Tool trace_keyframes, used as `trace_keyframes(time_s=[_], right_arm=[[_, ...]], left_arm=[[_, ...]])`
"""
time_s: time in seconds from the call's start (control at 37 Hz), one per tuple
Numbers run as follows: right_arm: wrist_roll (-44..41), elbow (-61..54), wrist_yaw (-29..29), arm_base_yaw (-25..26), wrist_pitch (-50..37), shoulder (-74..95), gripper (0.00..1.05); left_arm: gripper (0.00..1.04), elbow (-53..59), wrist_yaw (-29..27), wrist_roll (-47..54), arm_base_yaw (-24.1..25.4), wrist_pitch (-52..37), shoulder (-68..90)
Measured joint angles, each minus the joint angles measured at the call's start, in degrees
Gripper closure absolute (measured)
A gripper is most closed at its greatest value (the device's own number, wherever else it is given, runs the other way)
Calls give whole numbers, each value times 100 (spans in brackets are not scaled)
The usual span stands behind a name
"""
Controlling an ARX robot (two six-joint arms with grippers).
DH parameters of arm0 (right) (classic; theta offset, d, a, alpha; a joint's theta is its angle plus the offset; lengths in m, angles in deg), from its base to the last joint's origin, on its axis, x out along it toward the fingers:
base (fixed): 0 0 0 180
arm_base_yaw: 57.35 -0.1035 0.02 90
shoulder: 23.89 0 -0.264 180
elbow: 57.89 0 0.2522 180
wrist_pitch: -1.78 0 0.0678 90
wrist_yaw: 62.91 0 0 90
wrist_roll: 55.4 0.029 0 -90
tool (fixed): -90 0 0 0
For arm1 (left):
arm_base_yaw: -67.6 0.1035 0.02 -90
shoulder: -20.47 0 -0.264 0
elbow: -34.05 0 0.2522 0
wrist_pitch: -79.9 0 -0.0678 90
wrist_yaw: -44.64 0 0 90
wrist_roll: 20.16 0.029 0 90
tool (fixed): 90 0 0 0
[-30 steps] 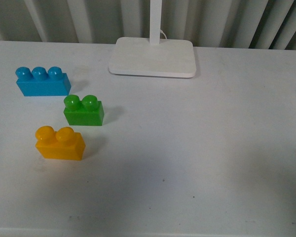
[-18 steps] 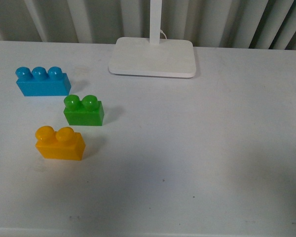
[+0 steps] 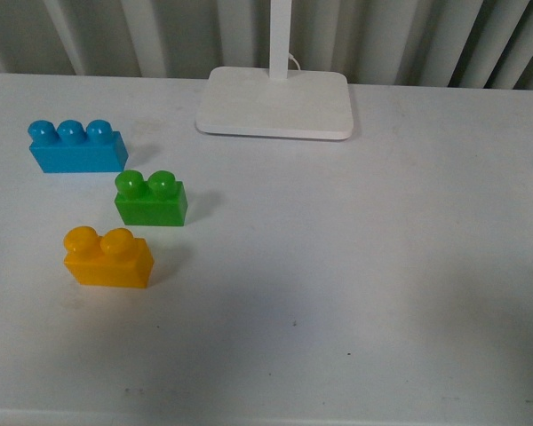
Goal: Insert yellow block into base center
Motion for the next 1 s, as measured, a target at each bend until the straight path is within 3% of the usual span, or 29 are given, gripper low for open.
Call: trace_keyframes(time_s=[0.22,0.27,0.32,0.51,0.73,0.81,1.0], right_arm=[[0,0,0,0,0,0,9],[321,271,-555,-85,651,367,9],[649,542,-638,81,820,1172,9],[586,811,273,1110,-743,3292,9],[109,1357,890,2181,-2861,6341,9],[-42,1770,1010,2295,-3292,7571,9],[-90,2975,1156,2090,-3056,9339,9]], left_arm=[[6,0,0,0,0,0,0],[6,0,2,0,0,0,0],[6,0,0,0,0,0,0],[6,0,2,0,0,0,0],[6,0,0,0,0,0,0],[6,0,2,0,0,0,0],[6,0,0,0,0,0,0]])
